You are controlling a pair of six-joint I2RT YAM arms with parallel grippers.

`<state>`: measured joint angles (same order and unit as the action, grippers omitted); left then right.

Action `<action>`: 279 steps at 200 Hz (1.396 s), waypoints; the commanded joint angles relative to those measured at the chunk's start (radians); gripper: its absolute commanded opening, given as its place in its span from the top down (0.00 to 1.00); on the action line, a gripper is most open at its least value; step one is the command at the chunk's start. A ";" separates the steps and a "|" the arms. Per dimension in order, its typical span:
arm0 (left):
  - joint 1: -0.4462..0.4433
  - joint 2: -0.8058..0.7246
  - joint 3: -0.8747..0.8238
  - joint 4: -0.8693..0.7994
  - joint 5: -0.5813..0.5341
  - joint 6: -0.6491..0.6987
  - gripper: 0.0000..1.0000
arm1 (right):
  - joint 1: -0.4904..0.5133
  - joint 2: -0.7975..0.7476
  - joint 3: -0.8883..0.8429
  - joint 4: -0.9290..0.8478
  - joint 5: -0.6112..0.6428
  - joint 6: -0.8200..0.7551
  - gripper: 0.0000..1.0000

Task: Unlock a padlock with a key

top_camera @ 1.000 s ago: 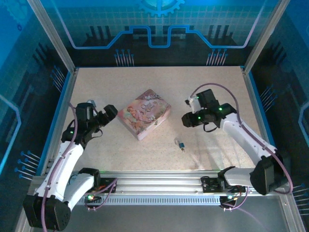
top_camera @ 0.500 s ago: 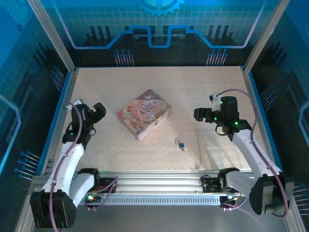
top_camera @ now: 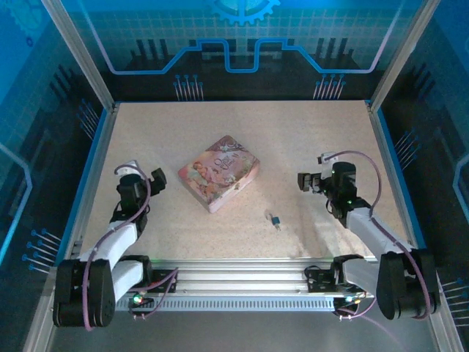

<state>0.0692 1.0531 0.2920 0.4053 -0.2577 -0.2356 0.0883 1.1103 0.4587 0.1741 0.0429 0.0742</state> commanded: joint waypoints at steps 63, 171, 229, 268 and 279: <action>0.009 0.235 -0.047 0.490 0.094 0.135 0.01 | -0.029 0.167 -0.077 0.428 -0.022 -0.025 0.00; 0.006 0.533 -0.106 0.920 0.220 0.144 0.01 | -0.041 0.375 -0.067 0.635 -0.034 -0.085 0.00; -0.007 0.498 0.060 0.565 0.284 0.182 0.01 | -0.044 0.394 -0.026 0.578 -0.025 -0.082 0.00; -0.022 0.496 0.069 0.553 0.260 0.194 0.01 | -0.041 0.394 -0.025 0.576 -0.020 -0.083 0.00; -0.022 0.497 0.068 0.553 0.261 0.194 0.01 | -0.036 0.395 -0.025 0.576 -0.012 -0.087 0.00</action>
<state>0.0502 1.5639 0.3519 0.9989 -0.0196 -0.0700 0.0624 1.4986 0.4191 0.7269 0.0193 -0.0013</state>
